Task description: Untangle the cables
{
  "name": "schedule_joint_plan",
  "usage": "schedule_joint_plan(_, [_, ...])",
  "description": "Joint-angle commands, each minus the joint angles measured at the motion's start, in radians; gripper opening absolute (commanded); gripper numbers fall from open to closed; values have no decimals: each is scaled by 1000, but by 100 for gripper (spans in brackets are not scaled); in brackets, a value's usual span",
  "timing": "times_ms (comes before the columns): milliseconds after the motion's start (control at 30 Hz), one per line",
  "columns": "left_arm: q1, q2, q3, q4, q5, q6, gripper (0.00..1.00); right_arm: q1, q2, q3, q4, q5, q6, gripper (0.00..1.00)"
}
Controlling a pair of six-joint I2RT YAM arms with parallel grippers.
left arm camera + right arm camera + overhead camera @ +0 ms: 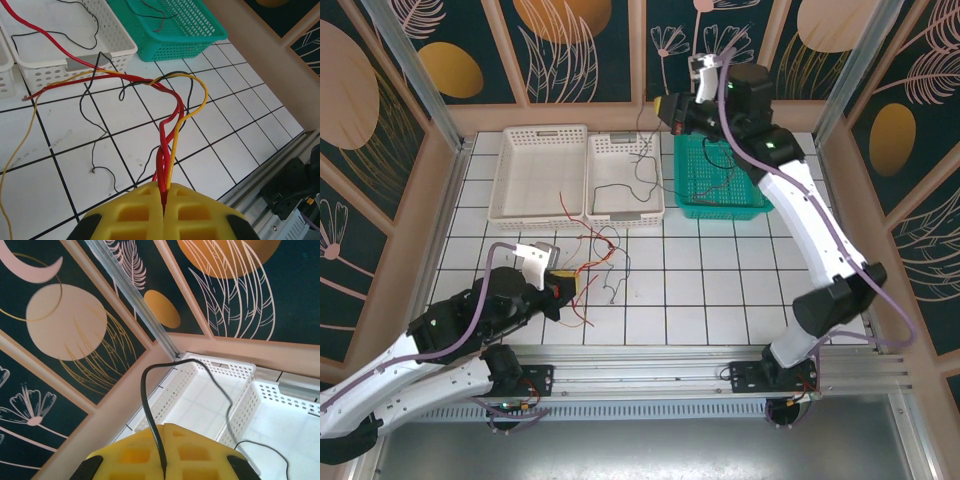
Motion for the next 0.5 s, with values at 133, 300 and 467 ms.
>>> schedule_joint_plan(133, [5, -5, -8, 31, 7, 15, 0, 5, 152, 118, -12, -19, -59, 0])
schedule_joint_plan(300, [4, -5, -10, 35, 8, 16, 0, 10, 221, 83, 3, 2, -80, 0])
schedule_joint_plan(467, [5, -2, -10, 35, 13, 17, 0, 28, 285, 43, 6, 29, -97, 0])
